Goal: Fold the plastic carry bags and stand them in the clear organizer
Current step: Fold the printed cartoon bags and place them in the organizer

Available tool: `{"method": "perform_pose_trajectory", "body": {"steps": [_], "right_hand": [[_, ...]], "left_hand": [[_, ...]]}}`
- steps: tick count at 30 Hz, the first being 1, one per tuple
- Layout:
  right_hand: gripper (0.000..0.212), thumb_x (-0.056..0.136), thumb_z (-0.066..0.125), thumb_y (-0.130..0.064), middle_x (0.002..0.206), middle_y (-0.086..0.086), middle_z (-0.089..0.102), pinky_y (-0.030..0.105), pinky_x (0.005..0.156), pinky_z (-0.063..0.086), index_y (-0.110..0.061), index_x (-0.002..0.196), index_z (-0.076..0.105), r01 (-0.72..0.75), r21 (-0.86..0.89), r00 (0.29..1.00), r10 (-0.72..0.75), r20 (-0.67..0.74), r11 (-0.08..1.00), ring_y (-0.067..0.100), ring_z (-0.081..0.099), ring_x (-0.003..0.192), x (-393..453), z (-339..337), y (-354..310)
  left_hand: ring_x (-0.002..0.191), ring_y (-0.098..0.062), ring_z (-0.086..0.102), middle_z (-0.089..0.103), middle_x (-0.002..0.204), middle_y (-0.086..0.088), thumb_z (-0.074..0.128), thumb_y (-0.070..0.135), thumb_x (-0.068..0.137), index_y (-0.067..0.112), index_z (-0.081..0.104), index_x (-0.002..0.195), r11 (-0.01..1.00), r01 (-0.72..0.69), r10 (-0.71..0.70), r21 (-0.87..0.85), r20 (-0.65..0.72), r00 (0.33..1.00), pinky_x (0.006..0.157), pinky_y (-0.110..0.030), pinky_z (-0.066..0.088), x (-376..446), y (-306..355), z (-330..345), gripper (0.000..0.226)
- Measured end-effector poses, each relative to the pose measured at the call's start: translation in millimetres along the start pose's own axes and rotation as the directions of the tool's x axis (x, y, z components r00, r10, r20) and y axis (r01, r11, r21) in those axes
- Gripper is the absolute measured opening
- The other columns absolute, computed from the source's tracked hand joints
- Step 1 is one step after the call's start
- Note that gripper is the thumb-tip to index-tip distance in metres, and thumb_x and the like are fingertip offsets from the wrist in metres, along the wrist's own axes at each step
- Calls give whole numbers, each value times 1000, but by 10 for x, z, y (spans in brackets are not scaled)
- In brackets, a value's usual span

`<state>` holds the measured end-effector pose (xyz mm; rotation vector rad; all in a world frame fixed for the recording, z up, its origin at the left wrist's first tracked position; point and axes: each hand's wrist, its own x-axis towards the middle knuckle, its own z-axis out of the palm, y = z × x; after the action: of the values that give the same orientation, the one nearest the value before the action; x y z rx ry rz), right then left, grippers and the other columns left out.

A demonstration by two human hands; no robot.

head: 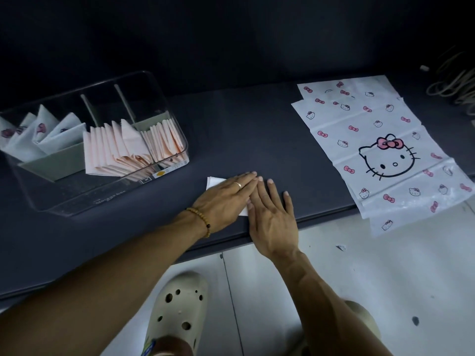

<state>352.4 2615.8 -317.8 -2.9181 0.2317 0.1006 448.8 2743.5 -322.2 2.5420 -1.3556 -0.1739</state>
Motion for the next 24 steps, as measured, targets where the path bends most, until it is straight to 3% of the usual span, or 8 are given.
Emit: {"method": "perform_pose_trajectory", "body": {"steps": [5,11,14,16,20,24], "right_hand": [[53,102,13,-35,161,-6,7,41,119,1,-21,153,12,2,4,999,-3,33,1000,15,-2,148,15,-13,20],[55,101,7,-40,161,-8,6,40,119,0,-23,153,12,4,1,999,-4,48,1000,15,-3,148,24,-39,4],[59,98,2,-43,161,-9,5,40,120,-1,-24,153,10,2,1,999,-2,54,1000,15,-5,148,16,-52,-8],[60,98,1,-43,161,-8,5,40,119,-1,-24,153,11,5,-8,999,-5,49,1000,15,-4,148,8,-48,-13],[56,101,8,-41,161,-7,8,41,119,0,-22,153,14,6,-5,1000,-6,26,1000,17,-1,148,5,-29,-7],[60,98,1,-43,161,-6,9,42,119,2,-21,153,13,15,-15,1000,-15,20,1000,17,0,149,-8,-37,-5]], "left_hand": [[146,-10,7,10,159,-1,30,21,103,12,12,151,1000,15,-15,-2,27,1000,112,-16,-8,-42,-119,-34,52],[136,7,-13,3,157,12,30,32,103,24,8,151,993,108,-104,-41,86,991,106,-10,-18,-304,-461,-195,54],[139,5,-10,5,157,14,31,38,102,26,8,151,986,163,-160,-23,92,983,113,-17,-10,-462,-551,-272,56],[144,-2,2,14,157,13,35,37,101,25,17,151,982,187,-186,-9,56,981,117,-25,3,-557,-548,-317,55],[129,-15,35,46,141,4,48,37,96,23,43,140,951,269,-280,-150,-62,958,103,-32,30,-523,-402,-415,47],[120,-23,39,44,119,-5,59,38,89,18,50,128,867,457,-455,-199,60,889,96,-35,40,-185,-244,-457,45]]}}
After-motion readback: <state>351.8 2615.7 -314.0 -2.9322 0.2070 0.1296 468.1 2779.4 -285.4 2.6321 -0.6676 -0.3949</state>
